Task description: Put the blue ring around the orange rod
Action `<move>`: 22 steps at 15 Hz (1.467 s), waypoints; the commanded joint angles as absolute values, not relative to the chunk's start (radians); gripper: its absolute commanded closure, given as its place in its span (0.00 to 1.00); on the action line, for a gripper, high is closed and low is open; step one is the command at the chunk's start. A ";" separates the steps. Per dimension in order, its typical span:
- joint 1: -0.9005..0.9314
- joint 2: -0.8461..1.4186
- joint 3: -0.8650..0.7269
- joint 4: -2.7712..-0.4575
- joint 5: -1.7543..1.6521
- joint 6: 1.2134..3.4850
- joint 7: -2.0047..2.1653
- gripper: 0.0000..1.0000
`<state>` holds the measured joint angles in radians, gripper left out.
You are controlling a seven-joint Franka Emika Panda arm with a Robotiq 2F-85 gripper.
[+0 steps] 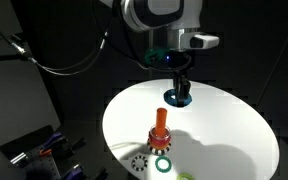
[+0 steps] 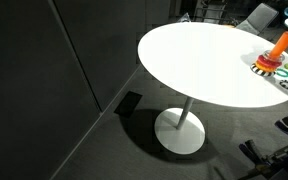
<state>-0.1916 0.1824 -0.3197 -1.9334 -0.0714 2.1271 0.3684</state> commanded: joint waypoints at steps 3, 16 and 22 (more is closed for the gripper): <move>-0.200 0.155 -0.290 -1.966 -0.107 2.075 0.314 0.90; -0.193 0.165 -0.263 -1.996 -0.165 2.062 0.320 0.90; -0.195 0.168 -0.264 -2.001 -0.180 2.059 0.320 0.90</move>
